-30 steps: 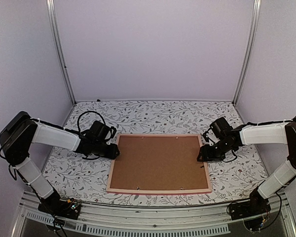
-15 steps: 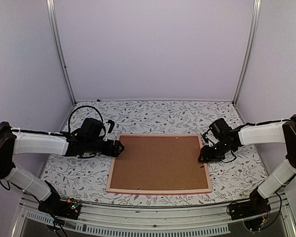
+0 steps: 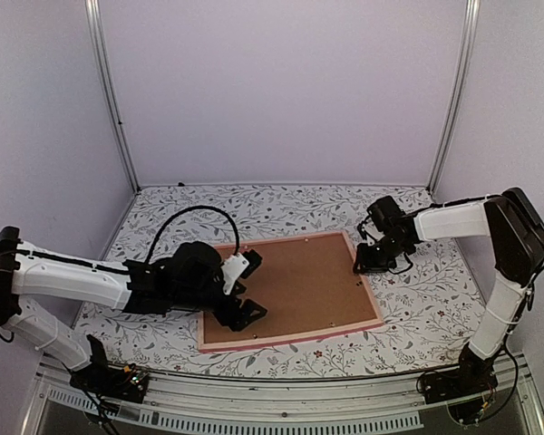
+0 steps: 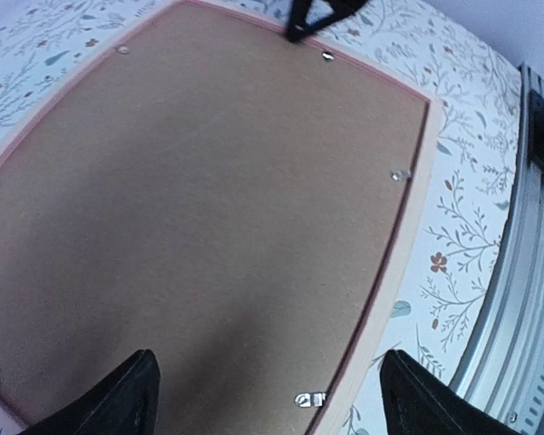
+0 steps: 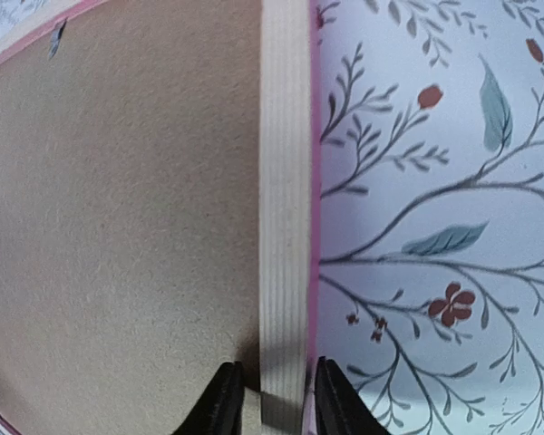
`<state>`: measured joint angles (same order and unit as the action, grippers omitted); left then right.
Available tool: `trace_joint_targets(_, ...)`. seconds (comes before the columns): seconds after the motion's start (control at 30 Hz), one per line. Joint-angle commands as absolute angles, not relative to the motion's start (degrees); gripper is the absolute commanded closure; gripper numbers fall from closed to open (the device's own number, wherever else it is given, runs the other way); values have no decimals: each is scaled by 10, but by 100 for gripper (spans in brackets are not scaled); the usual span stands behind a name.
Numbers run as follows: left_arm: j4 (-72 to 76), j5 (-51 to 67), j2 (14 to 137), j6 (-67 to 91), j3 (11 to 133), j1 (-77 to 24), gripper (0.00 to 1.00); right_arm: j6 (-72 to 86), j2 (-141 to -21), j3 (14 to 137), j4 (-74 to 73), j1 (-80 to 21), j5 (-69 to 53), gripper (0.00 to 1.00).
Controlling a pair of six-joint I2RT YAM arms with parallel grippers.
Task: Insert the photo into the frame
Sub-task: Adjust the photo frame at the center of the board, then pick up the photo frame from the center of the board.
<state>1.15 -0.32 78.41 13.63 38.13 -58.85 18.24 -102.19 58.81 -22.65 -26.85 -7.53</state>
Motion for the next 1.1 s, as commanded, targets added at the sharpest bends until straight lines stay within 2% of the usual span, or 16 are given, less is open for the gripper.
trace_joint_targets(0.0, -8, -11, 851, 79, 442, -642, 14, 160, -1062, 652, -223, -261, -38, 60)
trace_joint_targets(0.1, -46, -41, 918, 51, 497, -673, 15, 155, -1053, 667, -231, -259, -28, 49)
trace_joint_targets(0.2, -72, -61, 975, 28, 546, -689, 18, 153, -1031, 655, -237, -260, -15, 44)
trace_joint_targets(0.47, -83, -19, 1045, -16, 604, -704, 26, 169, -954, 560, -233, -259, -17, 42)
trace_joint_targets(0.73, -106, -33, 1102, -32, 636, -716, 38, 193, -886, 486, -219, -259, -46, 41)
trace_joint_targets(0.93, -108, -33, 1117, -32, 640, -721, 59, 203, -848, 450, -224, -259, -42, 40)
trace_joint_targets(1.07, -111, -25, 1120, -27, 643, -724, 77, 211, -823, 421, -217, -259, -54, 38)
